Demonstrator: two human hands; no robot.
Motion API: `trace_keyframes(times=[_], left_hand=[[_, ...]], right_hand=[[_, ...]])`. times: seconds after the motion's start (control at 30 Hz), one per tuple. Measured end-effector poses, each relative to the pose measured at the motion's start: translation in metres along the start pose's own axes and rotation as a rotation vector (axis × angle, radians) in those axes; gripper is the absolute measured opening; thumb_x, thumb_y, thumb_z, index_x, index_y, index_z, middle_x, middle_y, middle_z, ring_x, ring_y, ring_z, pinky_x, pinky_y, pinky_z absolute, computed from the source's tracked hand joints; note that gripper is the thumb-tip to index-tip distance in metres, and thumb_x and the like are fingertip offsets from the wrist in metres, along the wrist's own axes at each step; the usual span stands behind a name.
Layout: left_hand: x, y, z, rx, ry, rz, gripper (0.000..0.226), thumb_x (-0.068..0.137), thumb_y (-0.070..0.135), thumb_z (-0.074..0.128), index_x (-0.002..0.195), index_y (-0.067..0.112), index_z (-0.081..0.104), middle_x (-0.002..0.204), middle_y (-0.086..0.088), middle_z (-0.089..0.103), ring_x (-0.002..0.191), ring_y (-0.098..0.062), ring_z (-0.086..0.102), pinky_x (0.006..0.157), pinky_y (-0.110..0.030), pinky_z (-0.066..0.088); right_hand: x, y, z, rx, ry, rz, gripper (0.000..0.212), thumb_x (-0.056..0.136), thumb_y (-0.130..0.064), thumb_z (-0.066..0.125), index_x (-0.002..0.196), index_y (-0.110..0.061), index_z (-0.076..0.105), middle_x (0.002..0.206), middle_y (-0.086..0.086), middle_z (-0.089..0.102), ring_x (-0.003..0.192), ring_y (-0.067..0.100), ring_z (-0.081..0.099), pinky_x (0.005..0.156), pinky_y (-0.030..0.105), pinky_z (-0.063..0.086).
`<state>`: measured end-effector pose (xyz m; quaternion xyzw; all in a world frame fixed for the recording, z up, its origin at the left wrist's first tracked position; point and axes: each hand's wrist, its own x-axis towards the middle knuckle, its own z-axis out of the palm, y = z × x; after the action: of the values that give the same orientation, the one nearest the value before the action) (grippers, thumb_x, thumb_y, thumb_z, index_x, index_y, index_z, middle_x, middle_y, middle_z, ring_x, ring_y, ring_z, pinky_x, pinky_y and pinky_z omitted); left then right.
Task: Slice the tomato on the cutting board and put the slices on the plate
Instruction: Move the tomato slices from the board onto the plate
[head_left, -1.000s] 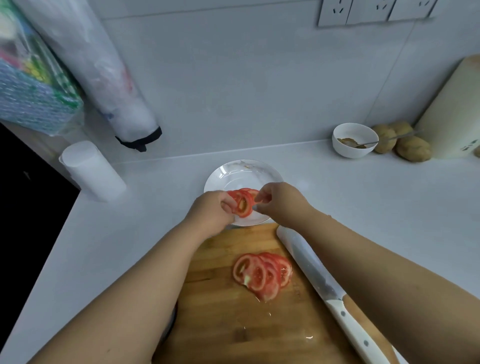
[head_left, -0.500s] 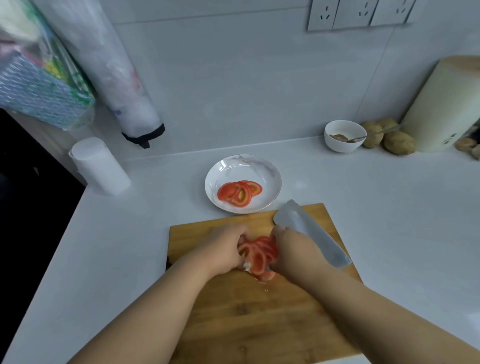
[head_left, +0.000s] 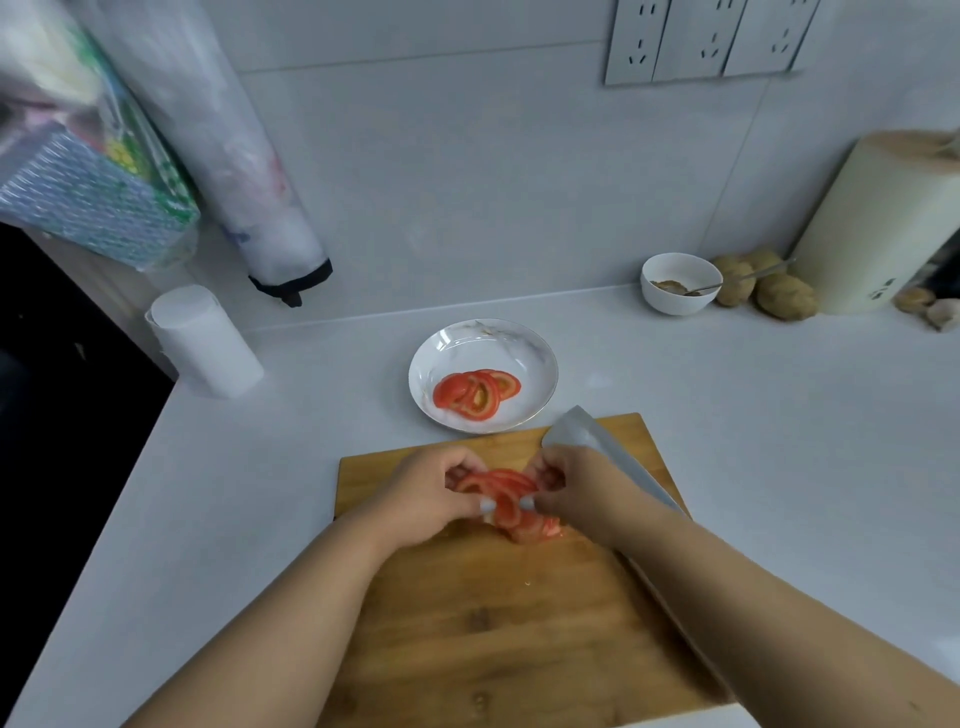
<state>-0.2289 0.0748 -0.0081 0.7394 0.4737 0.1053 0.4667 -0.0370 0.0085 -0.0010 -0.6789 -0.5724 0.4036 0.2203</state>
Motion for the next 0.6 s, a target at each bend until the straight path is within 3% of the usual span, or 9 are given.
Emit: trace_keyframes(times=[0.1, 0.2, 0.33, 0.43, 0.5, 0.6], left_hand=[[0.015, 0.016, -0.017, -0.117, 0.089, -0.016, 0.026, 0.075, 0.021, 0.077, 0.099, 0.022, 0.066, 0.091, 0.001, 0.071, 0.081, -0.014, 0.067, 0.069, -0.026, 0.054], [0.038, 0.028, -0.028, -0.212, 0.165, -0.052, 0.024, 0.079, 0.014, 0.074, 0.101, 0.015, 0.065, 0.090, -0.006, 0.070, 0.074, -0.017, 0.067, 0.061, -0.024, 0.052], [0.076, 0.032, -0.032, -0.244, 0.262, -0.126, 0.017, 0.082, 0.006, 0.069, 0.098, 0.008, 0.064, 0.085, -0.005, 0.068, 0.067, -0.013, 0.065, 0.058, -0.020, 0.052], [0.102, 0.031, -0.039, -0.242, 0.335, -0.182, 0.011, 0.084, 0.004, 0.064, 0.092, 0.012, 0.066, 0.078, -0.005, 0.067, 0.055, -0.014, 0.061, 0.060, -0.026, 0.053], [0.118, 0.027, -0.047, -0.261, 0.413, -0.215, 0.011, 0.084, 0.005, 0.064, 0.084, 0.016, 0.066, 0.073, -0.004, 0.066, 0.053, -0.017, 0.061, 0.067, -0.031, 0.055], [0.139, 0.022, -0.056, -0.365, 0.512, -0.277, 0.017, 0.085, 0.005, 0.064, 0.076, 0.019, 0.063, 0.078, -0.007, 0.068, 0.059, -0.022, 0.065, 0.074, -0.036, 0.057]], right_hand=[[0.022, -0.011, -0.020, 0.144, 0.059, 0.000, 0.007, 0.085, -0.018, 0.073, 0.083, -0.017, 0.066, 0.074, -0.001, 0.066, 0.065, 0.012, 0.060, 0.065, 0.030, 0.053], [0.052, -0.020, -0.033, 0.222, 0.089, 0.010, 0.004, 0.089, -0.012, 0.067, 0.089, -0.009, 0.065, 0.076, 0.006, 0.063, 0.064, 0.013, 0.057, 0.059, 0.026, 0.050], [0.096, -0.022, -0.045, 0.123, 0.107, 0.026, 0.002, 0.091, -0.011, 0.062, 0.091, -0.009, 0.062, 0.081, 0.007, 0.062, 0.071, 0.019, 0.057, 0.057, 0.024, 0.046], [0.125, -0.021, -0.055, -0.047, 0.089, 0.062, 0.009, 0.094, -0.012, 0.058, 0.095, -0.007, 0.066, 0.075, 0.002, 0.059, 0.063, 0.013, 0.050, 0.057, 0.021, 0.040], [0.139, -0.020, -0.058, -0.207, 0.058, 0.074, 0.021, 0.095, -0.012, 0.055, 0.105, 0.001, 0.068, 0.092, 0.012, 0.069, 0.073, 0.018, 0.052, 0.064, 0.026, 0.046], [0.154, -0.019, -0.060, -0.367, 0.027, 0.083, 0.026, 0.096, -0.012, 0.052, 0.113, 0.000, 0.067, 0.116, 0.018, 0.067, 0.092, 0.025, 0.058, 0.086, 0.035, 0.049]])
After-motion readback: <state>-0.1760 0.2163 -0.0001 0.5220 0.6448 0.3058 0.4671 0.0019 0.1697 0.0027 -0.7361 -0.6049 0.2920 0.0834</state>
